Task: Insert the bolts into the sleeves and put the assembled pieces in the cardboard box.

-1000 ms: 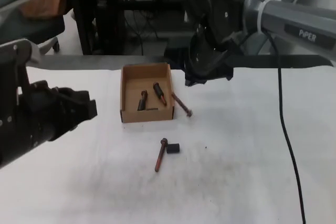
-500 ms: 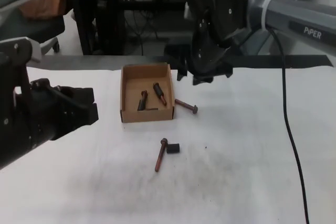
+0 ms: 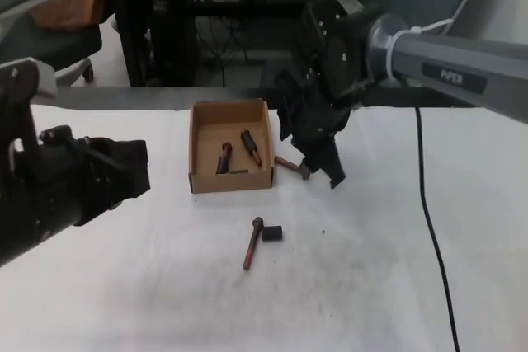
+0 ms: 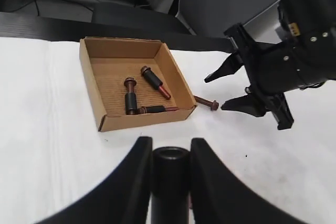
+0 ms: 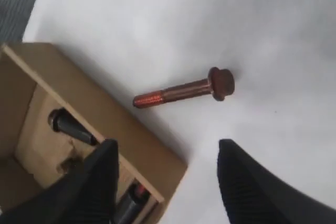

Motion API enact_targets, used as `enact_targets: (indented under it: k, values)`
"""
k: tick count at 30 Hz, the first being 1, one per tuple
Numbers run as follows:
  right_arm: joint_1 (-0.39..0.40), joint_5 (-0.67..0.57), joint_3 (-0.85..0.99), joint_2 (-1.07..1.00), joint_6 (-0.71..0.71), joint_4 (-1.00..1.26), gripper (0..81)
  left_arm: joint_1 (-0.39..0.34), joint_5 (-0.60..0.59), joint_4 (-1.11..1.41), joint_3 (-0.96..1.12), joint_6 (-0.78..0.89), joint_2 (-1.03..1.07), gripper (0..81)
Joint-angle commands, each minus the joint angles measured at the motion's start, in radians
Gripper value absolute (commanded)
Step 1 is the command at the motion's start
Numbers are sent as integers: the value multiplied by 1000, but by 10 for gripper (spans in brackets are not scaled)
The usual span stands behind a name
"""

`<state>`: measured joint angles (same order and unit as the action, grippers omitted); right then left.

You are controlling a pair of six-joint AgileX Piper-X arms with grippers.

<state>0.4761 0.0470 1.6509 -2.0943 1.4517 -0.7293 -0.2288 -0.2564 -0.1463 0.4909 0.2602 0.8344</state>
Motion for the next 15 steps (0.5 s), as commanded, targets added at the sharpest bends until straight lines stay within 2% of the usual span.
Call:
enact_targets:
  k: [1,4,15]
  values:
    - [-14,68,4,-5,103,28,533,-3,-7,-34,1,2,-71,18]
    - [-34,87,4,-21,119,32,533,-3,-4,-59,1,2,-136,18]
    - [-46,-13,-7,-78,180,77,533,-3,30,-58,1,-7,-249,18]
